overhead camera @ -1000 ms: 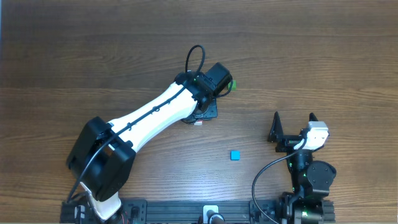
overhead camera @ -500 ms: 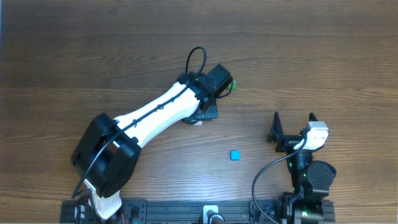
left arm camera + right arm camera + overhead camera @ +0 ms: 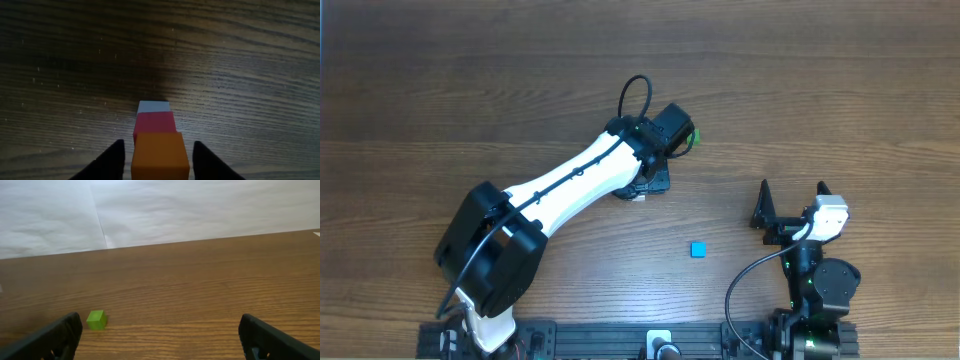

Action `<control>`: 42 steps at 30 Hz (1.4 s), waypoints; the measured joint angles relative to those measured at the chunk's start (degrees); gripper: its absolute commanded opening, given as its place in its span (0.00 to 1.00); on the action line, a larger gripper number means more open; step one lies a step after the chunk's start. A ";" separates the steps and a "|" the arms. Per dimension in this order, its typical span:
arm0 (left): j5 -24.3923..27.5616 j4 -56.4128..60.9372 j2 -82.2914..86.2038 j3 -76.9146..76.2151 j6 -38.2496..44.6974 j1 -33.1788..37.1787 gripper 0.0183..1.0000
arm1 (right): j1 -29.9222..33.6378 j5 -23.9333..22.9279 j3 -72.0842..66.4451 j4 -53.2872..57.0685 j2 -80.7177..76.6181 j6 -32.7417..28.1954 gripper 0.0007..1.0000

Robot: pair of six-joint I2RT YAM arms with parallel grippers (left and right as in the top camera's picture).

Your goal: Stack Cubes

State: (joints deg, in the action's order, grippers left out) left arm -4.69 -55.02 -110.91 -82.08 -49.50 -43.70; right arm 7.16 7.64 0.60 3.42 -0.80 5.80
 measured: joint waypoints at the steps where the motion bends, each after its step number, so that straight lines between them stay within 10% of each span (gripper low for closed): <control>1: 0.02 -0.02 0.00 0.00 -0.02 0.00 0.52 | 0.00 0.02 0.00 0.00 0.00 0.00 0.99; 7: -0.39 0.00 0.00 0.00 -0.20 0.00 0.98 | -0.02 0.02 0.00 0.00 0.00 0.00 0.99; 29: -12.92 14.19 29.46 0.96 2.91 6.86 1.00 | 0.00 0.02 0.00 0.00 0.00 -0.02 0.99; 42: -4.20 15.19 58.64 12.94 23.34 28.44 1.00 | -0.02 0.02 0.00 0.00 0.00 -0.02 0.99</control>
State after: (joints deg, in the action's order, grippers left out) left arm -8.88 -39.83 -52.27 -69.14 -26.15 -15.27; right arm 7.14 7.66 0.60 3.42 -0.80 5.78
